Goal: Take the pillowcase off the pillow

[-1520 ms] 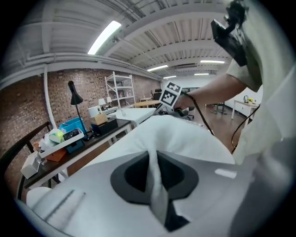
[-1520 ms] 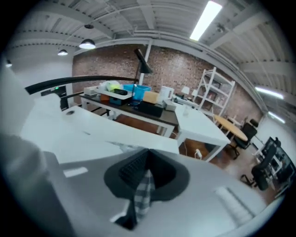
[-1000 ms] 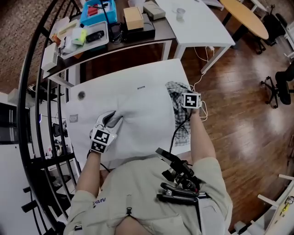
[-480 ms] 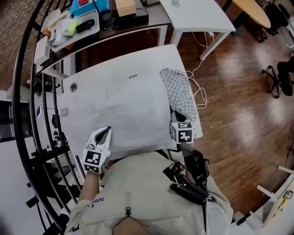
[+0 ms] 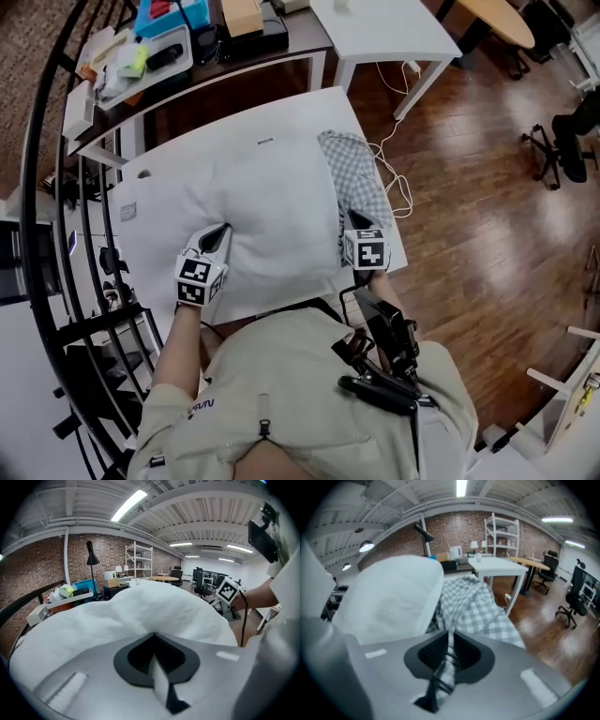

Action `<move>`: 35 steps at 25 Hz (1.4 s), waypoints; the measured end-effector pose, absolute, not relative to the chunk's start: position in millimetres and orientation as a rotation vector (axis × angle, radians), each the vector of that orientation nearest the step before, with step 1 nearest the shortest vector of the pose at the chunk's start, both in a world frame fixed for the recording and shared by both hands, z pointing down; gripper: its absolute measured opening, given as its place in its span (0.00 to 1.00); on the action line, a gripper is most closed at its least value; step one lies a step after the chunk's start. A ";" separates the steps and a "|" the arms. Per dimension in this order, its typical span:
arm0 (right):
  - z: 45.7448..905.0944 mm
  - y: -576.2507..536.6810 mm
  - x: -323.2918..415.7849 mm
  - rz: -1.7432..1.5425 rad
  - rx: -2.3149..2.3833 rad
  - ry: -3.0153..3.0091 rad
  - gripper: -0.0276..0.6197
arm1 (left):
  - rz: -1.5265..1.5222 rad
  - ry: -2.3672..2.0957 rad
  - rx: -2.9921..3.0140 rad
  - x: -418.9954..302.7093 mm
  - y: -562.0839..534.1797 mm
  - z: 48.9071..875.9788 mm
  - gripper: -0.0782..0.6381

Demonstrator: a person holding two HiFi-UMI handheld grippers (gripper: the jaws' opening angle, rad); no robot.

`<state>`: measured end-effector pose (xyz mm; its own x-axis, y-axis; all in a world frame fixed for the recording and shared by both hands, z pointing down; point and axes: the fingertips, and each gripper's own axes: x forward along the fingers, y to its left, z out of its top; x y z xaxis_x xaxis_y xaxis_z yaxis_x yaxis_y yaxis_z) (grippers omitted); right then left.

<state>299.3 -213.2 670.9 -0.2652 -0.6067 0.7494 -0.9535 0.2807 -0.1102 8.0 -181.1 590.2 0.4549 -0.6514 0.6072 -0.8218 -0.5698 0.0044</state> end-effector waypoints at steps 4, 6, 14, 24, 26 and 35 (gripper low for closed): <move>600.5 -201.4 310.2 0.629 1.630 -2.056 0.10 | 0.624 -1.339 2.525 11.8 -167.5 535.6 0.13; 583.8 -180.9 296.3 0.610 1.604 -2.103 0.05 | 0.519 -1.351 2.580 12.0 -143.8 511.5 0.12; 649.8 -114.8 189.8 0.499 1.098 -2.067 0.05 | 0.405 -1.350 2.511 -37.1 -19.7 523.3 0.12; 589.6 -125.8 211.4 0.410 1.608 -2.055 0.05 | 0.287 -1.522 2.425 -79.0 45.8 531.1 0.12; 579.7 -95.5 204.6 0.426 1.615 -2.125 0.05 | 0.272 -1.569 2.379 -86.5 50.9 535.6 0.12; 507.4 -71.4 177.1 0.273 1.581 -2.380 0.05 | 0.208 -1.812 2.327 -99.4 39.7 504.8 0.12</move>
<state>177.1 -71.4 507.4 -0.3679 -0.8711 0.3254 -0.9222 0.3867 -0.0072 -99.4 39.7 504.8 0.2456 -0.9434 0.2228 -0.9694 -0.2384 0.0594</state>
